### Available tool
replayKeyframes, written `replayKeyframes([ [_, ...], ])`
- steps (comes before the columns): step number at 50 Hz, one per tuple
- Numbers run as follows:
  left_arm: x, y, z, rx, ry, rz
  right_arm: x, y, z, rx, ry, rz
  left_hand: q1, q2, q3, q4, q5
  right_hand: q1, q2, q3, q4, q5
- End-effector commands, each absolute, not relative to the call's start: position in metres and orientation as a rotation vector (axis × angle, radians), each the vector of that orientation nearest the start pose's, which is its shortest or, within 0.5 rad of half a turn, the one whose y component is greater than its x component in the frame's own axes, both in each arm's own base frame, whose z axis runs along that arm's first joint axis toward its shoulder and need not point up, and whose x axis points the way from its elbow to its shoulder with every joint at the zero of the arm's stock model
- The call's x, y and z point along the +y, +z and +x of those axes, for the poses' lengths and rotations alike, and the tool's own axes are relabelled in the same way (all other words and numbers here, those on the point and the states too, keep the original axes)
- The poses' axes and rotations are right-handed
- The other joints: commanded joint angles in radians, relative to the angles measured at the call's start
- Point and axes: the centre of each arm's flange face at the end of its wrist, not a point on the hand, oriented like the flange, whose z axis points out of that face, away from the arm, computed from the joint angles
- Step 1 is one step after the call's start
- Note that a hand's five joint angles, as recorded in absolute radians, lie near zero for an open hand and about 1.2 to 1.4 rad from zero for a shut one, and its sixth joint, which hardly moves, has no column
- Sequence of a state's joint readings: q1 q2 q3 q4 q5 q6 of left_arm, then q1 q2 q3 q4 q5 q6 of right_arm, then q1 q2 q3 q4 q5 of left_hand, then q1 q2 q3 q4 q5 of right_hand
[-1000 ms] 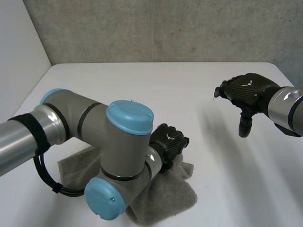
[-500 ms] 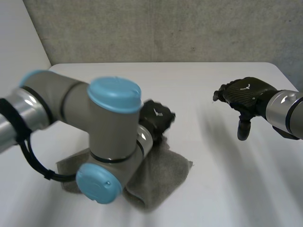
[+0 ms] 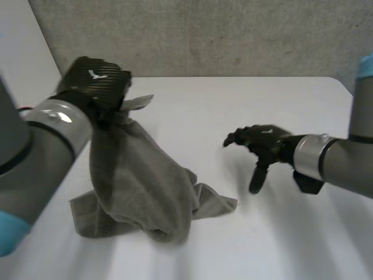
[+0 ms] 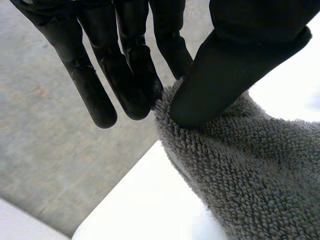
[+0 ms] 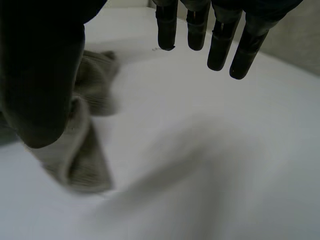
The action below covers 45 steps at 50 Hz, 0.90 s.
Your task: Fold the laundry
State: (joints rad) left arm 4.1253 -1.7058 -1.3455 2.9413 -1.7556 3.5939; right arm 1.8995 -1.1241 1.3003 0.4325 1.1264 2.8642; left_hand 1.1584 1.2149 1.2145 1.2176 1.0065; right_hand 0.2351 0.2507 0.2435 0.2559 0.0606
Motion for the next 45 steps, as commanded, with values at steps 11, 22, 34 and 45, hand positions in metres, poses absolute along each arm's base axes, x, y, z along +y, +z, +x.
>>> replayKeyframes([
  [11,-0.196,0.34,-0.222,2.063,-2.129,0.729,-0.22,0.167,0.34,2.075,-1.005,-0.806,0.238,0.181,0.182,0.179,0.215,-0.061,-0.076,-0.069,-0.081,-0.061],
  [22,-0.208,0.341,-0.209,2.039,-2.151,0.694,-0.205,0.138,0.37,2.096,-0.942,-0.877,0.238,0.181,0.182,0.179,0.215,0.985,0.969,0.977,0.964,0.985],
  [34,-0.266,0.416,-0.223,1.618,-2.724,0.413,-0.299,0.402,0.347,1.435,-2.205,-0.645,0.238,0.181,0.182,0.179,0.215,1.161,1.146,1.153,1.14,1.161],
  [45,-0.296,0.456,-0.229,1.441,-3.156,0.098,-0.284,0.424,0.339,1.374,-2.224,-0.753,0.238,0.181,0.182,0.179,0.215,1.161,1.146,1.153,1.14,1.161],
])
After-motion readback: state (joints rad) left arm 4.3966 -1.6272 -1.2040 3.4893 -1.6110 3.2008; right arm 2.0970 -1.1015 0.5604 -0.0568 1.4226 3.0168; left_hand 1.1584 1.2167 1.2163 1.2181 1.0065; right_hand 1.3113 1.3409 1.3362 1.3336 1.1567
